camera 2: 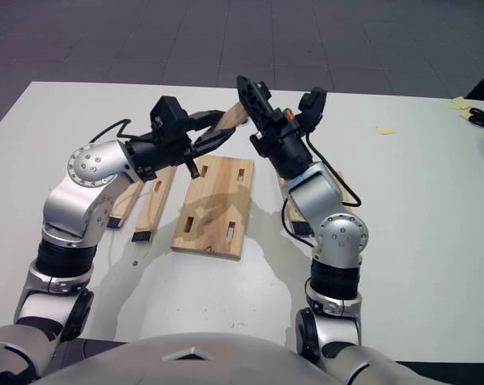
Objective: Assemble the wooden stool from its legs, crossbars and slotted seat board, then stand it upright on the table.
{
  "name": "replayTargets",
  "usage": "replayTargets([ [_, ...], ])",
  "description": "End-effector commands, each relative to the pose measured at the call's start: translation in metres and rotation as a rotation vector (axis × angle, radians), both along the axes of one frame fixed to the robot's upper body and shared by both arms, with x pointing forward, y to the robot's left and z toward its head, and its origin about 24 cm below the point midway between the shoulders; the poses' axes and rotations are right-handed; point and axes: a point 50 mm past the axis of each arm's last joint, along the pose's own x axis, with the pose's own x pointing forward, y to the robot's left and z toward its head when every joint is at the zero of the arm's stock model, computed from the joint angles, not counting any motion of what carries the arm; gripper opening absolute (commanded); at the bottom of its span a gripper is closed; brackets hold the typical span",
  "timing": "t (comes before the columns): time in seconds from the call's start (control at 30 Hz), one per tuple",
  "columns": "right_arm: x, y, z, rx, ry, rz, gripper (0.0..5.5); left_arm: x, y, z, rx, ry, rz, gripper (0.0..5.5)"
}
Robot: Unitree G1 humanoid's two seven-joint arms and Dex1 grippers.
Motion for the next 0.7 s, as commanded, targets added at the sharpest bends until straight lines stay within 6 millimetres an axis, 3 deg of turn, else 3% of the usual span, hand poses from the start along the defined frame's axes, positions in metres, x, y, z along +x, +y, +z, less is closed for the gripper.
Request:
replayTargets([
  [0.03, -0.002, -0.001, 0.004, 0.009, -0.020, -0.008, 0.91, 0.000, -0.002, -0.001, 0.014, -0.006, 0.008, 1.29],
  [0.17, -0.003, -0.006, 0.002, 0.021, -0.011, -0.028, 0.47, 0.000, -0.001, -0.002, 0.018, -0.008, 0.011, 1.29],
  [0.33, 0.000, -0.010, 0.005, 0.053, -0.010, -0.087, 0.44, 0.002, -0.001, -0.002, 0.026, -0.019, 0.039, 1.29],
  [0.4, 0.003, -0.018, 0.004, 0.040, -0.003, -0.169, 0.44, 0.005, 0.000, -0.004, 0.024, -0.002, 0.060, 1.83],
  [0.5, 0.009, -0.048, -0.004, -0.084, 0.012, -0.422, 0.44, 0.008, 0.011, 0.002, -0.084, 0.063, 0.095, 2.28],
  [0.57, 0.007, -0.074, -0.014, -0.161, 0.058, -0.594, 0.44, 0.010, 0.023, 0.014, -0.255, 0.119, 0.116, 2.52],
  [0.7, -0.011, -0.112, -0.030, -0.474, 0.034, -0.766, 0.44, 0.028, 0.067, 0.032, -0.526, 0.173, 0.343, 3.19],
])
